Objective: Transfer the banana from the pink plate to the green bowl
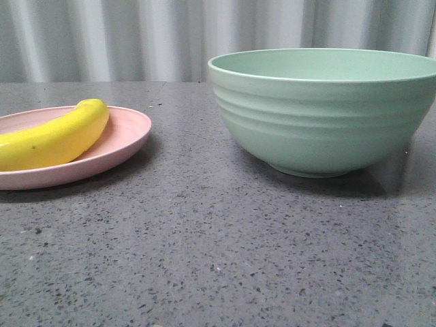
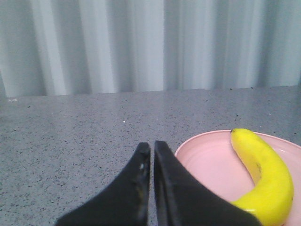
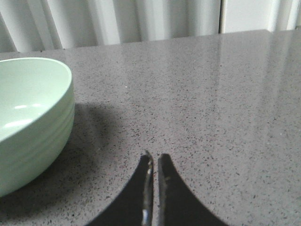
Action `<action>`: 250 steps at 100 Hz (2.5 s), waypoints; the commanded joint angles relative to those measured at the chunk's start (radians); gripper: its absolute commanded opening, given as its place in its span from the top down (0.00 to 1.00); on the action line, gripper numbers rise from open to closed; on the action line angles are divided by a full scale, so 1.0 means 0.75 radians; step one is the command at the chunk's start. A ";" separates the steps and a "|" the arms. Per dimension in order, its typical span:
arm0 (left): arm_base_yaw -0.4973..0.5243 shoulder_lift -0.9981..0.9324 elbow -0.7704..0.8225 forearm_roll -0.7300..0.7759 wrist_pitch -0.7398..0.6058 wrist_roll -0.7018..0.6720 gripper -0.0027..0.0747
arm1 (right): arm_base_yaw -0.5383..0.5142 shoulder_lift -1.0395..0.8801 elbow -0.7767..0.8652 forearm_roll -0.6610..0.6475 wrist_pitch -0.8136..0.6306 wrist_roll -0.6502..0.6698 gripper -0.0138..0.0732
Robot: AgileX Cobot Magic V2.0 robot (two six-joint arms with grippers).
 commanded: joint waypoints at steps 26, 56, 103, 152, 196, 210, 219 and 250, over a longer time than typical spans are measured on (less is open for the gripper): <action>0.000 0.249 -0.085 -0.015 -0.259 -0.013 0.89 | -0.001 0.337 -0.279 0.009 -0.036 -0.008 0.92; 0.000 0.340 -0.092 -0.019 -0.505 -0.013 0.37 | -0.001 0.454 -0.276 0.009 0.001 -0.008 0.92; -0.225 0.864 -0.547 -0.019 0.044 -0.013 0.37 | -0.001 0.468 -0.276 0.009 -0.004 -0.008 0.92; -0.540 1.361 -0.824 -0.034 0.408 0.013 0.37 | -0.001 0.468 -0.276 0.009 0.007 -0.008 0.92; -0.540 1.550 -0.858 -0.034 0.425 0.021 0.37 | -0.001 0.468 -0.276 0.011 0.007 -0.008 0.92; -0.540 1.594 -0.858 -0.034 0.422 0.021 0.37 | -0.001 0.468 -0.276 0.020 0.007 -0.008 0.92; -0.540 1.611 -0.858 -0.034 0.415 0.021 0.37 | -0.001 0.468 -0.276 0.020 0.007 -0.008 0.92; -0.540 1.618 -0.858 -0.034 0.331 0.021 0.76 | -0.001 0.468 -0.276 0.020 -0.014 -0.008 0.92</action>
